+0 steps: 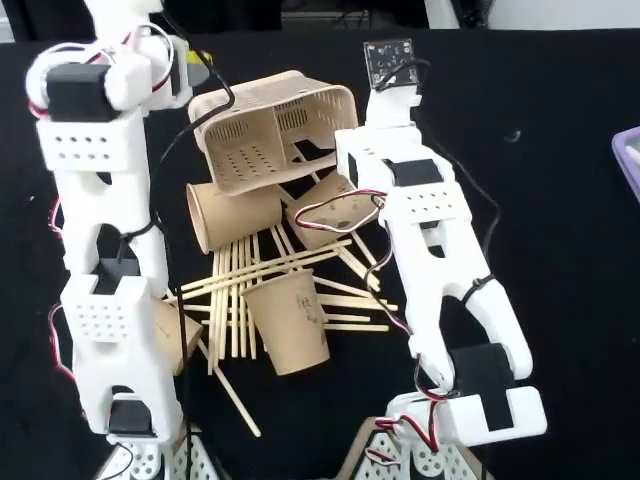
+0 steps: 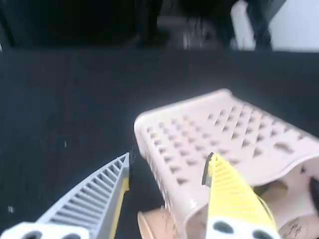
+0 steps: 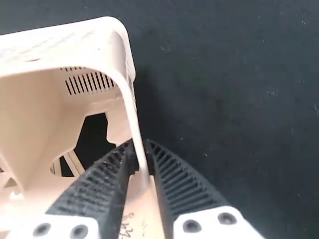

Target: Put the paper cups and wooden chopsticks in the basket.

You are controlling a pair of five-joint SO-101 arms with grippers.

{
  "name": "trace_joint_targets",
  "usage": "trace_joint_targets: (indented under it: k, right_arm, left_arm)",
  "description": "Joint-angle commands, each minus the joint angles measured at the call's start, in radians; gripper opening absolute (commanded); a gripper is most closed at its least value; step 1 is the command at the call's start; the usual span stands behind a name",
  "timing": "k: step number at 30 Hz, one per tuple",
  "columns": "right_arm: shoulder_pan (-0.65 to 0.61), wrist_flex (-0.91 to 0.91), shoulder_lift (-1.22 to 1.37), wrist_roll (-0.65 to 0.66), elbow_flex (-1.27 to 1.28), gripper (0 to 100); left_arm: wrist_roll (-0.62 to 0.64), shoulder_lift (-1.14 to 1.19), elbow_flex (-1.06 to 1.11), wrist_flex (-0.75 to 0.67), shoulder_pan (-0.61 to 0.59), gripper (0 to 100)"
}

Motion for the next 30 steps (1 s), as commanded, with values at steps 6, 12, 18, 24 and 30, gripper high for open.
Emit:
trace_joint_targets:
  k: [6,12,18,24,30]
  right_arm:
    - [-0.051,0.003,-0.102,0.037,-0.114,1.0]
    - [-0.046,0.041,-0.096,0.055,-0.137,1.0]
    - [-0.051,0.041,-0.094,0.055,-0.133,1.0]
    - [-0.048,0.041,-0.094,0.055,-0.116,1.0]
    - [-0.049,0.043,-0.094,0.055,-0.116,1.0]
  left_arm:
    - [-0.087,-0.344,0.493,0.006,0.048,25]
    - [-0.087,-0.694,1.055,-0.206,-0.019,25]
    - [-0.031,-0.792,1.527,-0.667,-0.068,25]
    - [0.121,-0.779,1.573,-0.875,-0.065,25]
    - [0.123,-0.793,1.561,-0.867,-0.035,25]
